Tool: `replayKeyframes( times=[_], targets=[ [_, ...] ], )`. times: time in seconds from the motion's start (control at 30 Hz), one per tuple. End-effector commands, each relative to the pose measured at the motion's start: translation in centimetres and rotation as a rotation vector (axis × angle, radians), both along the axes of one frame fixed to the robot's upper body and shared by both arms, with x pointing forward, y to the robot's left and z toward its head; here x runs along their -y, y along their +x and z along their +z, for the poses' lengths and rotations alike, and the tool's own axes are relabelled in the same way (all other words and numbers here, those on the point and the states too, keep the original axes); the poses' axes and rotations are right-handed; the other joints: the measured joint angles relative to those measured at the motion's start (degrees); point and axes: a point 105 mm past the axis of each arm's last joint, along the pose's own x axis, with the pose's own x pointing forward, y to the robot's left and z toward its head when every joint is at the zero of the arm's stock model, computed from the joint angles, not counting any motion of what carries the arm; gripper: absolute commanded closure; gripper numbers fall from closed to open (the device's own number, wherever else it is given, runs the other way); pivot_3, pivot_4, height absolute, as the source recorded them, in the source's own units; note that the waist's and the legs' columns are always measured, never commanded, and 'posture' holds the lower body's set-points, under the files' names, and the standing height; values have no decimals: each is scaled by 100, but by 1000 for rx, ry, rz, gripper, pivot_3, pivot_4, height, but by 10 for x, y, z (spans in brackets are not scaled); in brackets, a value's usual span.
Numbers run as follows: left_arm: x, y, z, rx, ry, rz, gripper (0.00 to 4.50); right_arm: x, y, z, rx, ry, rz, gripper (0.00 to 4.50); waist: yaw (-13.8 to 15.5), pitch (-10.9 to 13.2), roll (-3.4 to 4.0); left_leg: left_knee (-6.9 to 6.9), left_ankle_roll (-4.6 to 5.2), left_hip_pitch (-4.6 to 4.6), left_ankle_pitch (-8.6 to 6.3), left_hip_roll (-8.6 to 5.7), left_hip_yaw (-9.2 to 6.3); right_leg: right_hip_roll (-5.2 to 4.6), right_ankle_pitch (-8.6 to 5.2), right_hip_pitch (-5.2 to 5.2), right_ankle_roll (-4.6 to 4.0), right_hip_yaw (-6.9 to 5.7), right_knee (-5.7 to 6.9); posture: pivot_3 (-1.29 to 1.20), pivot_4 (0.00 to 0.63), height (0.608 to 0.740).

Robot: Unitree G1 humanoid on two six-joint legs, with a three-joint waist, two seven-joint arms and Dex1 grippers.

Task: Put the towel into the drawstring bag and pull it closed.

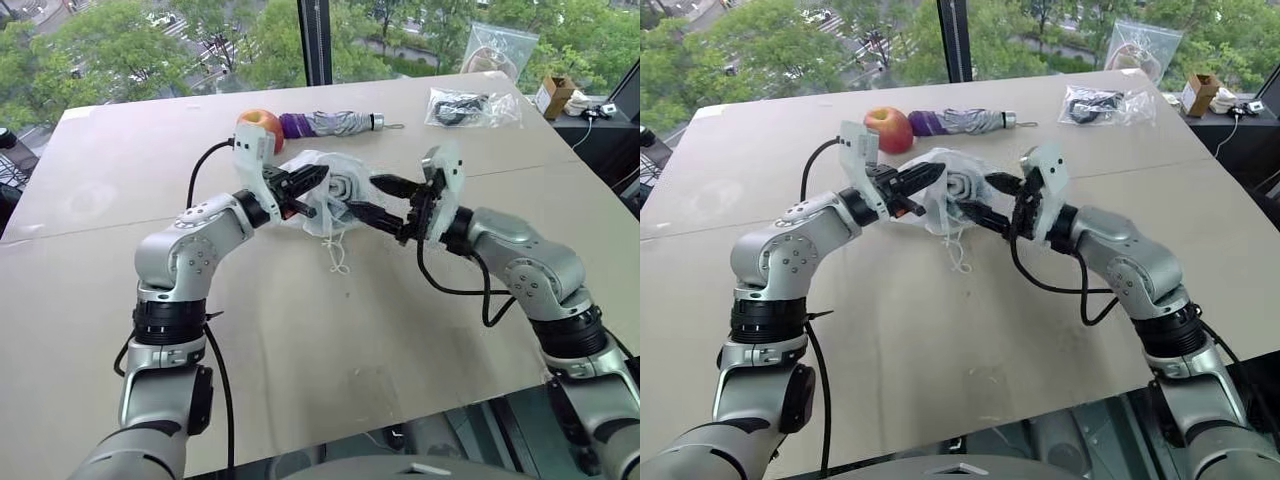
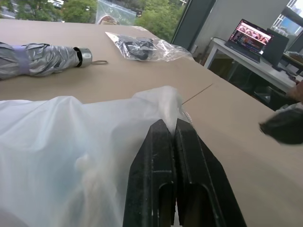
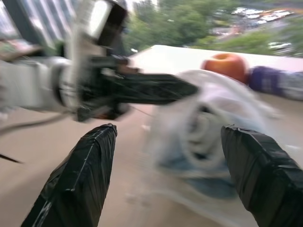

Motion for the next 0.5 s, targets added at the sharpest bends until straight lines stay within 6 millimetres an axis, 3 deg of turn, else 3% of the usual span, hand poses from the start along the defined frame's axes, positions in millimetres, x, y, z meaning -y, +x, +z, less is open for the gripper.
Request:
replayKeyframes(
  times=[0.03, 0.17, 0.27, 0.43, 0.5],
  targets=[
    [5, -3, 13, 57, 14, -21, 4500, -1, 15, -17, 32, -76, -106, 768, -9, 0, 0, 1, 0, 3, 0, 0, 16, 1, 0, -1, -1, 7, 5, 0, 150, 740],
    [7, -3, 11, 60, 25, -24, 4500, -3, 34, -34, -23, -84, -249, 768, -21, 0, 0, 0, 0, 8, 0, 1, 26, 2, 0, -5, -2, 13, 17, 0, 150, 740],
    [7, -3, 12, 62, 26, -23, 4500, 1, 42, -36, -27, -71, -321, 1511, -12, 1, 0, 0, -1, 7, 0, 2, 26, 1, 0, -6, -2, 11, 19, 0, 150, 740],
    [3, -2, 9, 56, 40, -12, 4500, 5, 39, -27, -25, -9, -315, 3815, -2, 1, 1, 0, -1, 5, 0, -1, 35, -5, 1, -5, -1, 17, 13, 0, 150, 740],
    [2, -2, 9, 55, 41, -10, 4500, 7, 36, -20, -39, 42, -300, 4390, -4, 1, 1, 0, -1, 5, 0, -1, 34, -4, 1, -5, -1, 17, 14, 0, 150, 740]
  ],
)
